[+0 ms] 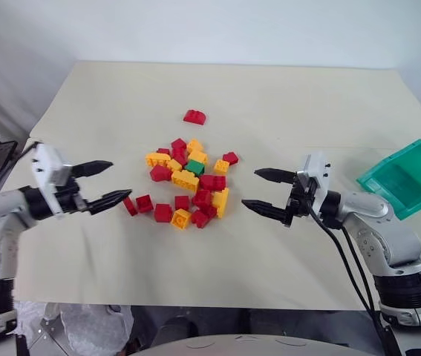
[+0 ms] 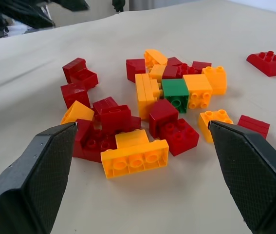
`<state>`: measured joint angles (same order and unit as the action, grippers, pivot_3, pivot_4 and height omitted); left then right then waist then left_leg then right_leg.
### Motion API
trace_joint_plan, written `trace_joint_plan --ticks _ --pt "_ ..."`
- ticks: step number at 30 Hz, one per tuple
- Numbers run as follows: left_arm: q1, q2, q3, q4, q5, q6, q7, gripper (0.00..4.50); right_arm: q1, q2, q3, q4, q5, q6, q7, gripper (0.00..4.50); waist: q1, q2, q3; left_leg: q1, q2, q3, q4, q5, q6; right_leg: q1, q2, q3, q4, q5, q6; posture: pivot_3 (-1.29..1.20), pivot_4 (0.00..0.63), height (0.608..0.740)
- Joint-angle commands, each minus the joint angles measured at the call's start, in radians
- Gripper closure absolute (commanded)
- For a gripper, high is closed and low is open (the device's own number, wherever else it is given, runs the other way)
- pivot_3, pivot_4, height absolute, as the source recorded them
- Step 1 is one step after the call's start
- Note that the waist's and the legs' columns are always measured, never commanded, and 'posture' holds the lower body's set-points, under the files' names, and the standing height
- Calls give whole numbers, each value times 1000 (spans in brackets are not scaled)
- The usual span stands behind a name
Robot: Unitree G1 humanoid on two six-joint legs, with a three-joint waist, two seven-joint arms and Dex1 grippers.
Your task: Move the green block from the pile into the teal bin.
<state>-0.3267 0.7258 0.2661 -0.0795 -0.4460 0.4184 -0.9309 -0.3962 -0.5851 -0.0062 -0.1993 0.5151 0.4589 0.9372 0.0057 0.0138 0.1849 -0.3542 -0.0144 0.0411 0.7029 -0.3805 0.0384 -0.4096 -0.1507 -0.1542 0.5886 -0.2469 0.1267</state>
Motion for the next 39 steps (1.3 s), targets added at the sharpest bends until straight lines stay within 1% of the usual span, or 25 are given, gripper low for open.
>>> trace_joint_plan --ticks 1,2,4,7,9,11,13,16,18,22,27,39 --pt "-94 -88 -109 -48 82 51 175 11 23 6 -29 -59 13 -9 -25 0 3 0 0 0 0 0 0 0 0 0 0 0 0 0 0 0 150 740" --pt "-147 -145 -148 -26 110 73 243 11 35 10 -29 -70 13 -7 -35 0 13 0 0 0 0 0 0 0 0 0 0 0 0 0 0 0 150 740" --pt "-232 -221 -212 20 164 114 326 11 51 16 -30 -88 15 -4 -52 0 22 -1 0 0 -1 1 2 0 1 0 0 0 1 0 0 0 150 740" --pt "-316 -253 -310 77 243 173 364 11 64 24 -33 -107 17 -1 -75 0 19 -2 0 0 -5 2 2 0 1 0 0 1 1 0 0 0 150 740" --pt "-376 -302 -342 147 265 195 402 11 75 25 -37 -119 20 2 -89 0 13 -2 0 1 -5 3 0 0 0 0 1 2 1 0 0 0 150 740" --pt "-422 -344 -361 206 283 221 435 11 86 26 -40 -128 20 2 -99 0 17 -2 0 2 -5 3 -1 0 0 0 2 2 0 0 0 0 150 740" --pt "-448 -369 -371 243 302 236 457 11 94 26 -41 -137 21 1 -108 0 19 -2 0 1 -5 3 -1 0 0 0 2 2 0 0 0 0 150 740" --pt "-522 -437 -388 328 326 318 517 11 122 27 -56 -165 25 7 -135 0 23 -3 1 1 -5 3 0 0 0 0 1 2 0 0 0 0 150 740" --pt "-545 -458 -396 353 339 348 533 11 137 26 -60 -177 27 8 -145 0 24 -3 1 0 -5 2 0 1 0 0 1 1 0 0 0 0 150 740" --pt "-577 -468 -401 400 367 389 561 11 148 28 -60 -188 26 9 -160 0 20 -3 1 1 -5 3 0 1 0 0 1 2 0 0 0 0 150 740" --pt "-617 -448 -443 410 379 507 525 11 147 28 -57 -189 27 7 -168 0 19 -3 1 2 -5 3 0 1 0 0 1 3 1 0 0 0 150 740" --pt "-586 -345 -456 286 380 712 498 11 144 25 -59 -189 30 13 -173 0 15 -3 1 3 0 5 0 1 0 0 2 5 1 0 0 0 150 740"
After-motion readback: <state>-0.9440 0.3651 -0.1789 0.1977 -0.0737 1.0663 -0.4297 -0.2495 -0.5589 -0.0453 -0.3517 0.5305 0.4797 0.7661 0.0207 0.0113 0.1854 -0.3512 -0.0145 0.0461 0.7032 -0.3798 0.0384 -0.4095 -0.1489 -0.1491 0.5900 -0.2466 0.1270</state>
